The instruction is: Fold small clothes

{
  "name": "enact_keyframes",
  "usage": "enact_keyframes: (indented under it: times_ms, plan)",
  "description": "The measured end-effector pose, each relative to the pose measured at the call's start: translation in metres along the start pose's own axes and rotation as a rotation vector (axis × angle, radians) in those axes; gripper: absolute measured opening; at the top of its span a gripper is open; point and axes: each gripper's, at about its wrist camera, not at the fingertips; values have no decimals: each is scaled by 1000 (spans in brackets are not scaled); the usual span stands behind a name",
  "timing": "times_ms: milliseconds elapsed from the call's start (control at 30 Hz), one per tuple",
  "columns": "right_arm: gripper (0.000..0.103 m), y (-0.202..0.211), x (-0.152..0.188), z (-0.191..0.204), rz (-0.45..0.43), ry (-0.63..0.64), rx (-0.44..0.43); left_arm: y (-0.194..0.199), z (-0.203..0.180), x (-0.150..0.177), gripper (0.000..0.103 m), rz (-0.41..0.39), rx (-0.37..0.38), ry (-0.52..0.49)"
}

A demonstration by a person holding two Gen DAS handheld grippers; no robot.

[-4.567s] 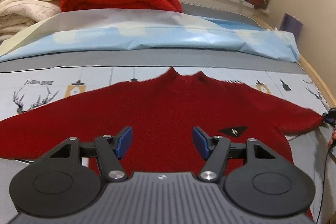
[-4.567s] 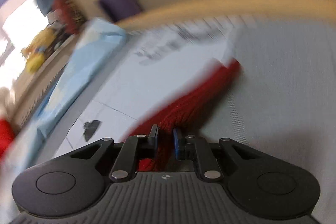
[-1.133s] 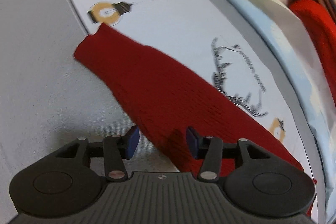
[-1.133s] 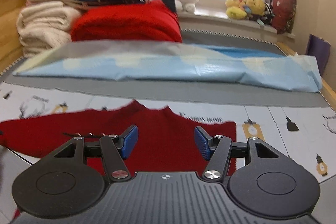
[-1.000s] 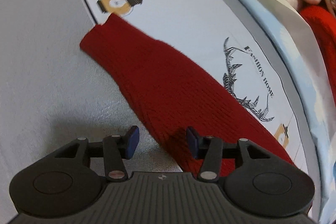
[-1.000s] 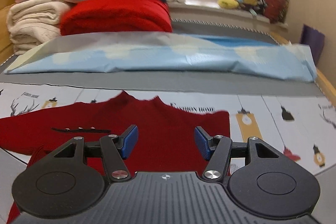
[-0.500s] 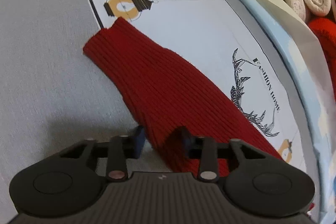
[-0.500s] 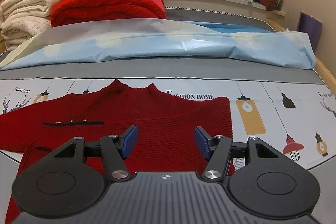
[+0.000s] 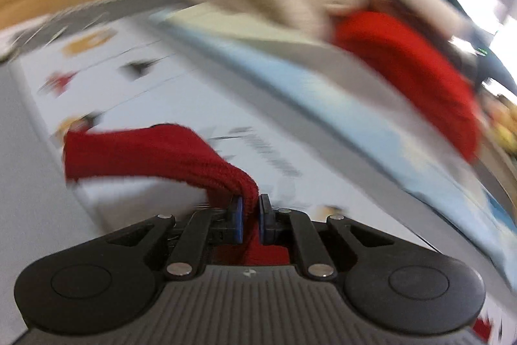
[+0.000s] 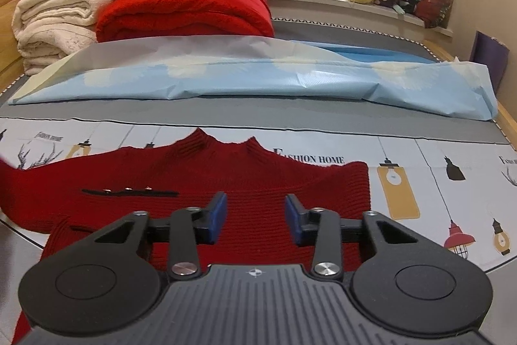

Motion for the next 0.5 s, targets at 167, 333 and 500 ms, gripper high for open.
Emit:
enact_keyframes:
  times_ms: [167, 333, 500]
  plan:
    - [35, 0, -2, 0, 3, -22, -12, 54, -97, 33, 9, -9, 282, -164]
    - [35, -5, 0, -3, 24, -44, 1, 87, -176, 77, 15, 188, 699, -280]
    - [36, -11, 5, -19, 75, -135, 33, 56, -146, 36, 17, 183, 648, -101]
Point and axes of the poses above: each gripper's, at about its wrist camera, not at the fingertips, and y roughly against the way its jaws point, z to its left, x to its underside, and after that the axes turned 13 degrees about -z, right-handed
